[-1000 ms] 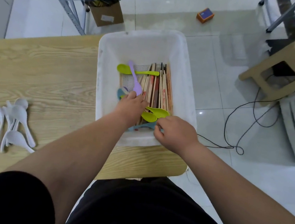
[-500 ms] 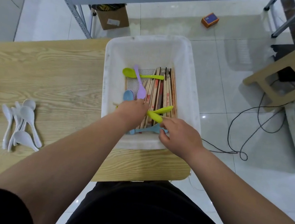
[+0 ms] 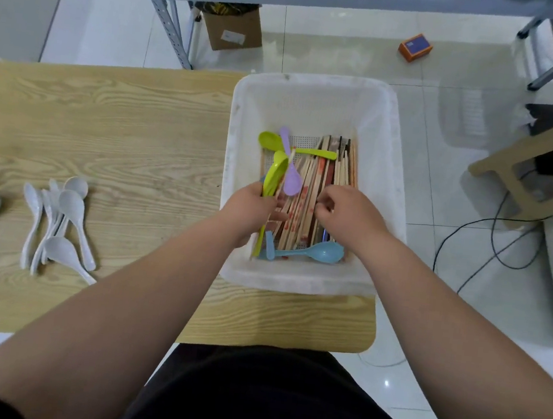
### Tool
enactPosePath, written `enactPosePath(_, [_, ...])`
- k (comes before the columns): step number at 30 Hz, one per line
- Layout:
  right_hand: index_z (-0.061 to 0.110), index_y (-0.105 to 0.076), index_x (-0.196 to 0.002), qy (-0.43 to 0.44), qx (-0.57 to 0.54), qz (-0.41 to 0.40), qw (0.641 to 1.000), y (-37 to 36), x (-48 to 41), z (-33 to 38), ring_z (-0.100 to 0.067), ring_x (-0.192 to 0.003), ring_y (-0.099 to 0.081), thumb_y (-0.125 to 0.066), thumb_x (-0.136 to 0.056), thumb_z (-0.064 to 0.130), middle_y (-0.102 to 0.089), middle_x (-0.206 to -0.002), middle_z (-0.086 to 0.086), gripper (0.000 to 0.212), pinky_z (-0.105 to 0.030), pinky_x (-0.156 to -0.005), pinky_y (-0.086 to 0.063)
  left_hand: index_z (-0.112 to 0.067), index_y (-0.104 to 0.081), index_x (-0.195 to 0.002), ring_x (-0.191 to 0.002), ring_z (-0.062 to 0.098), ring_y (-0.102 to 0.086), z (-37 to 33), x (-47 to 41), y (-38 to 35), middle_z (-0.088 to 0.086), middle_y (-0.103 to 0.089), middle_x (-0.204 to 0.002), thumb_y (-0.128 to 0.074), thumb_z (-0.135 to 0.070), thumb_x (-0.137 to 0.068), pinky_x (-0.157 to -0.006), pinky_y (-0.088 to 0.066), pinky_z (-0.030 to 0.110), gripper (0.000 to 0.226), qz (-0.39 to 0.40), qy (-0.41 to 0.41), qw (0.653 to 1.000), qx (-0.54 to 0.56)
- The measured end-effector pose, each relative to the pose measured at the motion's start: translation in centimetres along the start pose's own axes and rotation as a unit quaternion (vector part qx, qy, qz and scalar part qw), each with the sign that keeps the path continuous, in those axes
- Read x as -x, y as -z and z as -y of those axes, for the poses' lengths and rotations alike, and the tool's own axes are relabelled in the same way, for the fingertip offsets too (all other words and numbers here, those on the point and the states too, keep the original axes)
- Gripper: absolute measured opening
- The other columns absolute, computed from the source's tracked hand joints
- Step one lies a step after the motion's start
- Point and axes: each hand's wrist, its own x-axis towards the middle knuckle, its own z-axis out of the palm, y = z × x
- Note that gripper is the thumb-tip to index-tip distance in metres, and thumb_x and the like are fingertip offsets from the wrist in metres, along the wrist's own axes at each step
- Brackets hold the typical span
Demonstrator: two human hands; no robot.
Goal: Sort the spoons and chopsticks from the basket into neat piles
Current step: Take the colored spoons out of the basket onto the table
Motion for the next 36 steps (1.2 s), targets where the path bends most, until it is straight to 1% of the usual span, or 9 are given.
enactPosePath(4, [0.015,-0.061,-0.120,-0.032,0.015,-0.043,0.998,0.3,-3.3,-0.4,-0.027,-0.107,-0.056,-0.054,-0.094,0.026,-0.059,-0.119,-0.009,0.029,-0.034,-0.084,-0.046,-0.023,-0.065,-0.092,-0.093,0.030,-0.070,0.3,-0.4,-0.3,0.010,-0.069,-0.095,-0.058,-0.025,-0.091,-0.089,-0.058,0.052,0.007,-0.037,-0.028,0.997,-0.060])
enactPosePath(7, [0.011,-0.046,-0.145,-0.037,0.026,-0.057,0.997,0.5,-5.8,-0.4,-0.034,-0.132,-0.042,-0.051,-0.097,0.018,-0.045,-0.144,-0.014,0.049,-0.039,-0.108,-0.037,-0.021,-0.069,-0.097,-0.085,0.026,-0.065,0.7,-0.4,-0.4,0.007,-0.069,-0.090,-0.058,-0.032,-0.092,-0.089,-0.057,0.046,0.016,-0.058,-0.049,0.993,-0.093])
enactPosePath(9, [0.009,-0.041,-0.148,-0.025,0.043,-0.049,0.998,0.1,-7.4,-0.6,-0.037,-0.136,-0.037,-0.048,-0.098,0.014,-0.041,-0.150,-0.015,0.051,-0.039,-0.112,-0.032,-0.014,-0.067,-0.102,-0.083,0.027,-0.060,0.9,-0.4,-0.6,0.009,-0.065,-0.088,-0.056,-0.031,-0.096,-0.086,-0.053,0.043,0.022,-0.069,-0.059,0.986,-0.141])
enactPosePath(11, [0.010,-0.046,-0.144,-0.018,0.092,-0.030,0.995,-0.3,-8.7,-0.8,-0.039,-0.133,-0.040,-0.047,-0.098,0.014,-0.045,-0.147,-0.016,0.046,-0.041,-0.108,-0.036,-0.013,-0.066,-0.102,-0.083,0.029,-0.064,0.9,-0.3,-0.8,0.011,-0.066,-0.087,-0.055,-0.032,-0.094,-0.085,-0.055,0.043,0.023,-0.074,-0.054,0.984,-0.155])
enactPosePath(15, [0.016,-0.056,-0.124,-0.030,0.154,-0.027,0.987,-0.1,-9.7,-0.4,-0.037,-0.123,-0.046,-0.048,-0.094,0.012,-0.055,-0.132,-0.014,0.031,-0.044,-0.095,-0.040,-0.019,-0.059,-0.089,-0.055,0.018,-0.055,1.4,0.1,-1.1,0.005,-0.059,-0.071,-0.057,-0.031,-0.095,-0.064,-0.054,0.035,0.014,-0.062,-0.033,0.994,-0.084])
enactPosePath(19, [0.018,-0.061,-0.117,-0.032,0.141,-0.038,0.989,0.7,-9.4,0.0,-0.035,-0.120,-0.049,-0.052,-0.089,0.012,-0.058,-0.123,-0.012,0.029,-0.042,-0.093,-0.039,-0.016,-0.062,-0.090,-0.058,0.020,-0.044,1.4,0.6,-1.1,0.004,-0.054,-0.074,-0.055,-0.044,-0.081,-0.061,-0.044,0.036,0.030,-0.048,0.010,0.999,-0.022])
enactPosePath(26, [0.018,-0.073,-0.108,-0.018,-0.017,-0.151,0.988,2.6,-5.1,0.0,-0.029,-0.114,-0.050,-0.060,-0.091,0.019,-0.057,-0.106,-0.006,0.021,-0.035,-0.093,-0.041,-0.007,-0.061,-0.096,-0.051,0.015,-0.042,0.8,1.2,-1.1,0.005,-0.052,-0.075,-0.037,-0.008,-0.093,-0.051,-0.039,0.029,0.024,-0.044,0.040,0.986,0.158])
enactPosePath(33, [0.023,-0.074,-0.098,0.018,-0.071,-0.269,0.960,3.3,0.0,-1.0,-0.021,-0.103,-0.057,-0.063,-0.088,0.018,-0.066,-0.096,0.001,0.016,-0.039,-0.091,-0.046,-0.006,-0.059,-0.096,-0.072,0.019,-0.066,1.3,1.5,-1.4,0.009,-0.063,-0.084,-0.040,0.001,-0.101,-0.069,-0.055,0.034,0.021,-0.029,0.019,0.986,0.162])
enactPosePath(36, [0.018,-0.073,-0.086,0.047,-0.106,-0.338,0.934,2.9,2.2,-1.1,-0.015,-0.095,-0.055,-0.070,-0.083,0.009,-0.067,-0.087,0.002,0.010,-0.032,-0.087,-0.044,-0.004,-0.060,-0.100,-0.078,0.020,-0.072,1.3,1.8,-2.0,0.009,-0.070,-0.078,-0.040,0.000,-0.104,-0.071,-0.056,0.037,0.021,-0.012,0.021,0.984,0.179])
